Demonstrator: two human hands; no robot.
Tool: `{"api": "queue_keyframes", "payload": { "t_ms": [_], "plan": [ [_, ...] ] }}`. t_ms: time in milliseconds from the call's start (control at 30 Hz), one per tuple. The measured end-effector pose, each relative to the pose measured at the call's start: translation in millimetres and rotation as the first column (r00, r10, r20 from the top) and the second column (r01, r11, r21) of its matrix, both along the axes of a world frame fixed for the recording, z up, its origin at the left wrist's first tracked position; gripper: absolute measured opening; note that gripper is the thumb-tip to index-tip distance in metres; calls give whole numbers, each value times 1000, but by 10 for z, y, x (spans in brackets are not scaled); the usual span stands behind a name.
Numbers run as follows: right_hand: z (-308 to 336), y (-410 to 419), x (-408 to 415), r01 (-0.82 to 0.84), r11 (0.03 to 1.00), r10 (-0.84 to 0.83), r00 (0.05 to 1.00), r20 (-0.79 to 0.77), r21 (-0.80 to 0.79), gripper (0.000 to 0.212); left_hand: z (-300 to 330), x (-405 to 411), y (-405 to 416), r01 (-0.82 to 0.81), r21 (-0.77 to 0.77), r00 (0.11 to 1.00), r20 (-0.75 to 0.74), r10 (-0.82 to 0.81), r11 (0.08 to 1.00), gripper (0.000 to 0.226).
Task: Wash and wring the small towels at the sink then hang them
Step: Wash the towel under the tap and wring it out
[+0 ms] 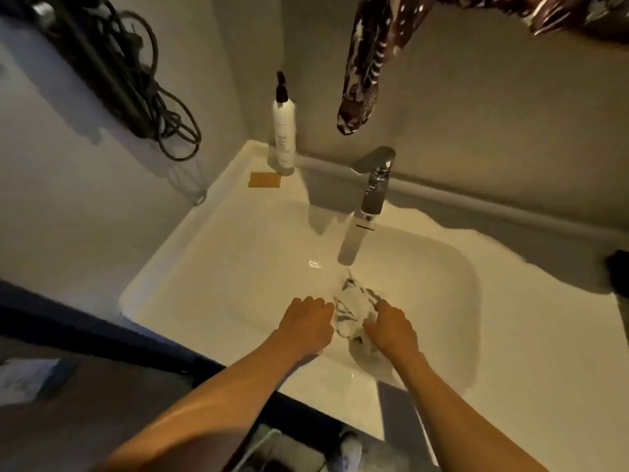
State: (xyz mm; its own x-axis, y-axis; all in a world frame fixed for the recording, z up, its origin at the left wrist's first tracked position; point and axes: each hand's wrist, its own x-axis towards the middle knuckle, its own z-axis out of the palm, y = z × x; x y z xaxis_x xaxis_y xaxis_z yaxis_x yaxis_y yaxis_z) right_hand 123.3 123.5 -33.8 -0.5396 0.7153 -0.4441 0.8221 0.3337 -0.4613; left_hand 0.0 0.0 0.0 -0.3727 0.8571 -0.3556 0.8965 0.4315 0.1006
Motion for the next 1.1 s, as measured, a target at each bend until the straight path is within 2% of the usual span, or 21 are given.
{"api": "queue_keyframes", "payload": {
  "t_ms": [67,133,233,367,467,567,700,733,833,900,967,1000,1033,1067,1100],
  "plan": [
    [-212,41,-129,113,992,-117,992,-57,-60,57,-157,41,66,-25,22,999,43,25,999,31],
    [-372,5,-224,168,982,-171,985,-21,-85,64,-295,91,64,-35,49,998,48,32,998,30],
    [-586,-37,-285,136,991,-135,990,43,-18,60,-472,56,43,-126,72,986,118,117,989,29],
    [-469,1,-264,34,994,-32,999,-19,101,43,-509,-92,-28,-294,90,926,275,260,952,30],
    [-160,-25,-166,-16,981,40,992,-122,195,25,-292,-301,-15,-445,44,804,459,378,894,31],
    [287,-33,-137,-13,971,81,957,-279,239,13,-12,-513,58,-553,-37,603,672,431,832,29],
    [980,-132,-233,115,973,-15,897,-443,199,5,299,-721,125,-604,-69,453,790,413,794,33],
    [1127,-138,-254,158,974,-61,872,-485,161,4,343,-745,172,-640,-94,382,823,421,763,33],
    [1532,-125,-271,280,957,-177,764,-620,72,6,465,-761,254,-701,-335,1,882,471,630,32],
    [1763,-122,-263,320,947,-213,683,-699,24,11,509,-736,277,-616,-491,-199,854,482,616,49],
    [1929,-93,-258,315,948,-240,630,-739,-40,13,534,-690,329,-495,-622,-468,779,418,606,73],
    [1980,-77,-265,304,951,-238,634,-736,-45,12,556,-660,361,-426,-667,-622,706,338,611,83],
    [2015,-57,-269,293,956,-216,662,-717,-18,10,602,-635,402,-364,-676,-735,631,249,641,89],
    [2020,-37,-281,274,961,-185,707,-683,23,8,653,-632,433,-330,-650,-793,584,171,685,93],
    [2000,-33,-296,251,966,-152,755,-638,66,6,703,-637,462,-329,-604,-808,578,115,726,95]
  ]
}}
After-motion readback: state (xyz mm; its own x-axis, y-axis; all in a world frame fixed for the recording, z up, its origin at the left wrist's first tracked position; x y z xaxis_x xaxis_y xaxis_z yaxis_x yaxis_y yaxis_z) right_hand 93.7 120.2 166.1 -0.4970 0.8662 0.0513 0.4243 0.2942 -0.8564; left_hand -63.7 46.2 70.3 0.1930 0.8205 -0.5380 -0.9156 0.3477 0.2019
